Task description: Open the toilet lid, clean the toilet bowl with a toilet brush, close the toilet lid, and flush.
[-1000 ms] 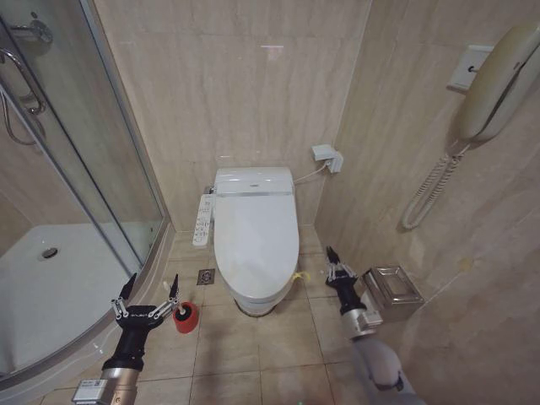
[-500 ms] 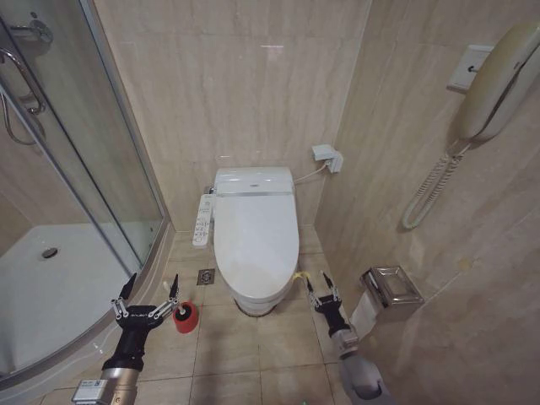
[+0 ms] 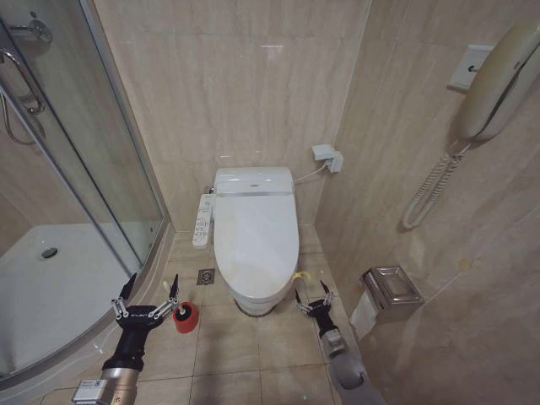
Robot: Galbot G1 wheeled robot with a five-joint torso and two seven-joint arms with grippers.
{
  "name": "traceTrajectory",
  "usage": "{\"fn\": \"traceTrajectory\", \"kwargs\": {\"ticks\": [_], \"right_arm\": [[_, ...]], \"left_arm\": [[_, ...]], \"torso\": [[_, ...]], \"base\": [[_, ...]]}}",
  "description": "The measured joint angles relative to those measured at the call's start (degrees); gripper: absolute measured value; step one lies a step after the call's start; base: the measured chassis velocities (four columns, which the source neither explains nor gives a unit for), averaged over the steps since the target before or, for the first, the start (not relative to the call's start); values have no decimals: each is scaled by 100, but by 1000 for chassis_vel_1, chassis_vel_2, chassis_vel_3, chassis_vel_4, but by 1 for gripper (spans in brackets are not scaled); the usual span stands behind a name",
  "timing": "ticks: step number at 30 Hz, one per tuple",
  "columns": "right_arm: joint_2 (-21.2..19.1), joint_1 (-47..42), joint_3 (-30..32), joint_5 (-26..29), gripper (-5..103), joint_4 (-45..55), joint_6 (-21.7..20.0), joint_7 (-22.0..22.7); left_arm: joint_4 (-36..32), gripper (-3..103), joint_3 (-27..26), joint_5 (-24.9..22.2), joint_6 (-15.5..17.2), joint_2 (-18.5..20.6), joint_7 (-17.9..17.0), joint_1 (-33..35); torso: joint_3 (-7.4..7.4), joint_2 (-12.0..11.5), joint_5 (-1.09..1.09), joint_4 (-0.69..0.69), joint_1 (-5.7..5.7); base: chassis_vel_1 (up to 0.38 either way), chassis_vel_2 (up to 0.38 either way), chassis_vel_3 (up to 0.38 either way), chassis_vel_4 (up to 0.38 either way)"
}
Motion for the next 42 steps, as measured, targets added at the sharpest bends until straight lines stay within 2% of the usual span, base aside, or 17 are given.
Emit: {"fn": "traceTrajectory", "kwargs": {"ticks": [16,31,32,38,39,42], "right_arm": [[105,353,14,-59,100,-346,84,254],[82,444,31,48,100,-419,180,166],[77,442,31,65,83,-420,216,130],[56,401,26,117,83,-386,332,-23],[55,397,25,127,56,-379,335,-25],[39,386,23,239,56,-379,373,-152]], "left_arm": [[0,99,0,0,0,0,0,0],[0,99,0,0,0,0,0,0],[0,99,0,0,0,0,0,0],[0,99,0,0,0,0,0,0],[0,99,0,0,0,0,0,0],[0,99,0,0,0,0,0,0]], "torso": [[0,0,0,0,0],[0,0,0,0,0],[0,0,1,0,0],[0,0,1,0,0],[0,0,1,0,0],[0,0,1,0,0]], "base": [[0,0,0,0],[0,0,0,0],[0,0,0,0],[0,0,0,0],[0,0,0,0],[0,0,0,0]]}}
